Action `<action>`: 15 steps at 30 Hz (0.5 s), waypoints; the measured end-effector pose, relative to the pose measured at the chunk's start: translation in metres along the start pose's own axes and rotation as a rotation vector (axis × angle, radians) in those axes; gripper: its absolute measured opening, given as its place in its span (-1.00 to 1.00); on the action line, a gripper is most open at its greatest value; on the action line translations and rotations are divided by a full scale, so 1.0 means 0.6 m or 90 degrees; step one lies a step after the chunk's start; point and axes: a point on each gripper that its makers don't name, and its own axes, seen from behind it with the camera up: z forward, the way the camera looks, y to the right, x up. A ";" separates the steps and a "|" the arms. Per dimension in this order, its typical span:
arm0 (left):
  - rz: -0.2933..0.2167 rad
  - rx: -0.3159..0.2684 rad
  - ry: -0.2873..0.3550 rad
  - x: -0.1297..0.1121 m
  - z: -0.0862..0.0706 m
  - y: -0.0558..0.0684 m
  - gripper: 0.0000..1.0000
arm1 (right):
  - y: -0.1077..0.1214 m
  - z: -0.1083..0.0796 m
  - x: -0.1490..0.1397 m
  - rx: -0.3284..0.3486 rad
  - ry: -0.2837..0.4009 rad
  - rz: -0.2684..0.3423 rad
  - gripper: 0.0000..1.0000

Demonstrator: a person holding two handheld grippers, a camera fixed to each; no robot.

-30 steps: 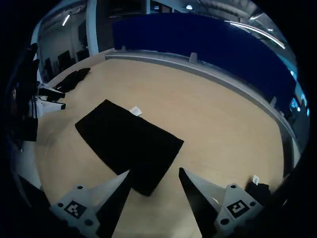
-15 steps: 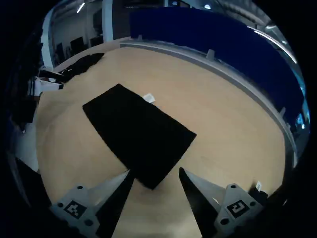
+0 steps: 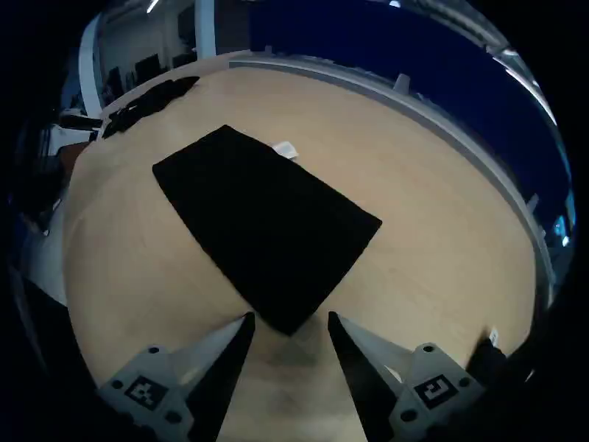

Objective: Fold towel

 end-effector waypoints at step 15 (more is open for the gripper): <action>-0.018 0.011 -0.003 -0.019 -0.043 -0.027 0.84 | 0.000 0.003 -0.013 0.013 -0.019 0.010 -0.40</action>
